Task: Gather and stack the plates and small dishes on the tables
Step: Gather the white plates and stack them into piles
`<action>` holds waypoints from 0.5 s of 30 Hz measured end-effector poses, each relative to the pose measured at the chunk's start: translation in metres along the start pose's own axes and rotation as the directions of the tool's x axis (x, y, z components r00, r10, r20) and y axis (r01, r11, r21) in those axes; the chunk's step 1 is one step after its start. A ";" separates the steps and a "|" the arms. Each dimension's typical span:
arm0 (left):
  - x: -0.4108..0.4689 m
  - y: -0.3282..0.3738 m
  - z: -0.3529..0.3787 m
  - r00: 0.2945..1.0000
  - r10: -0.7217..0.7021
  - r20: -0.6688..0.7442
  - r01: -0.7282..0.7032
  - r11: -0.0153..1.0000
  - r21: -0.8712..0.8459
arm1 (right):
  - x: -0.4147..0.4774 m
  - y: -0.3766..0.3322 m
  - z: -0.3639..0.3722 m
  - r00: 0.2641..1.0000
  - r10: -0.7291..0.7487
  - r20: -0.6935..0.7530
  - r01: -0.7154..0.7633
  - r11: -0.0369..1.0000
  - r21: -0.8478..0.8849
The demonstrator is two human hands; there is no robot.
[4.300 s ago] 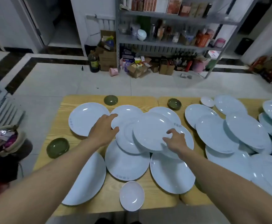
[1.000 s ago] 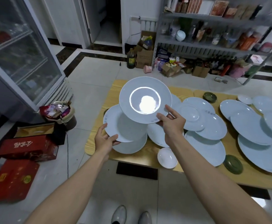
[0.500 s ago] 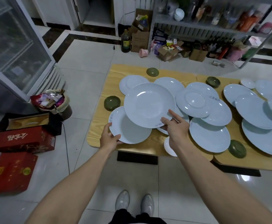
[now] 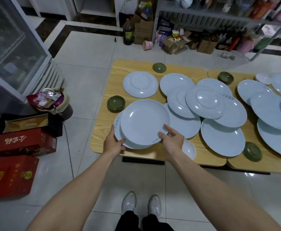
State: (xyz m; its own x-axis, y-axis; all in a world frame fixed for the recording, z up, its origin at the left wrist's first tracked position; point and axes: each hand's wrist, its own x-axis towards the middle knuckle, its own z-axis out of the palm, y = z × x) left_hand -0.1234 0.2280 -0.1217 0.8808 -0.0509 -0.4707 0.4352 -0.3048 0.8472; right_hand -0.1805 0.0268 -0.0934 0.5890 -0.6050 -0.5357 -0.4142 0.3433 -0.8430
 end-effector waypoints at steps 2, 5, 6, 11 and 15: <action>0.002 -0.004 -0.001 0.999 -0.026 0.028 0.026 1.000 0.001 | 0.003 0.005 0.003 1.000 0.020 -0.008 -0.020 1.000 -0.022; 0.005 -0.006 -0.002 0.998 -0.051 0.048 0.051 0.999 0.009 | 0.007 0.009 0.006 0.999 0.035 -0.011 -0.036 0.997 -0.071; 0.006 -0.006 -0.002 0.997 -0.054 0.054 0.054 0.999 0.010 | 0.008 0.010 0.007 0.999 0.033 -0.010 -0.034 0.995 -0.089; 0.005 -0.004 -0.003 0.995 -0.065 0.073 0.065 0.998 -0.005 | 0.006 0.011 0.009 1.000 -0.016 0.004 0.017 0.963 -0.267; 0.004 0.000 -0.003 0.994 -0.086 0.073 0.085 0.996 0.022 | 0.003 0.011 0.016 0.998 -0.057 0.039 0.066 0.946 -0.318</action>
State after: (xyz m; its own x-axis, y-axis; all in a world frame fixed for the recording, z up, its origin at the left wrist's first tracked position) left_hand -0.1189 0.2304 -0.1230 0.8240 -0.0936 -0.5588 0.5041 -0.3293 0.7984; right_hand -0.1724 0.0400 -0.1044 0.6383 -0.5949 -0.4885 -0.5735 0.0557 -0.8173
